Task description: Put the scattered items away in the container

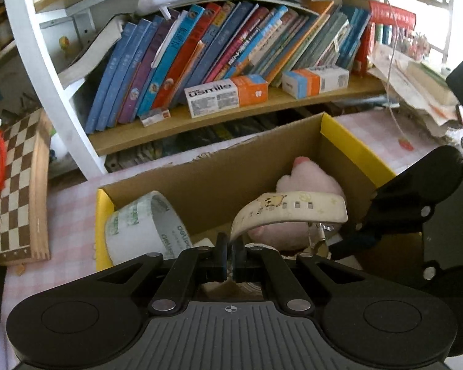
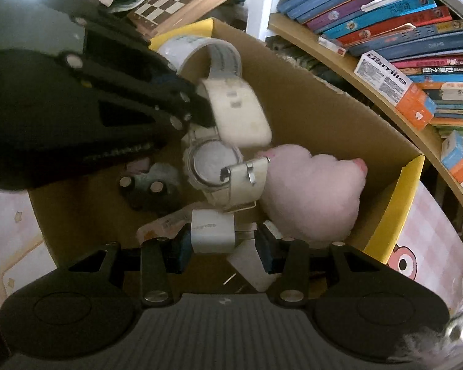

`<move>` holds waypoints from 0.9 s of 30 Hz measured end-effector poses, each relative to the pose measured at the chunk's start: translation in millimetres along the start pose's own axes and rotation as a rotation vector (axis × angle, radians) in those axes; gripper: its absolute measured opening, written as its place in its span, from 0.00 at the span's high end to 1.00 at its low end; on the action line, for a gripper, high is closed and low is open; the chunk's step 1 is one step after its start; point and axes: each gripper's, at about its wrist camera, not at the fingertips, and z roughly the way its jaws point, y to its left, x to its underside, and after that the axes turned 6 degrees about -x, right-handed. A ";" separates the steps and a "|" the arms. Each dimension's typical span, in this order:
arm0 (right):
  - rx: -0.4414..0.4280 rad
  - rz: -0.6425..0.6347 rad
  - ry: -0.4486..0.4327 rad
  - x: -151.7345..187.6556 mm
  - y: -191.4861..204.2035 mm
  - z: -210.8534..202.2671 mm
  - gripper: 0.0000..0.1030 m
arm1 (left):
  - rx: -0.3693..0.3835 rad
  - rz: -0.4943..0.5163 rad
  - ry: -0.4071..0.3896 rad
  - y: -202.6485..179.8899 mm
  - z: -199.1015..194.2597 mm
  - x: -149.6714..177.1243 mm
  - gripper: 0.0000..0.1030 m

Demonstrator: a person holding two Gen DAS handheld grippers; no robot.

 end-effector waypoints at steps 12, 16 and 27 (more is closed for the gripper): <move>-0.033 0.083 -0.141 5.4 0.5 -27.6 0.46 | 0.046 0.065 -0.040 -10.3 -27.9 3.2 0.71; -0.013 0.124 -0.212 11.5 4.8 -51.3 0.46 | 0.048 0.054 -0.125 -8.4 -61.4 4.1 0.59; 0.089 0.282 -0.452 46.6 30.1 -129.5 0.36 | 0.044 -0.050 -0.308 8.9 -146.5 29.8 0.31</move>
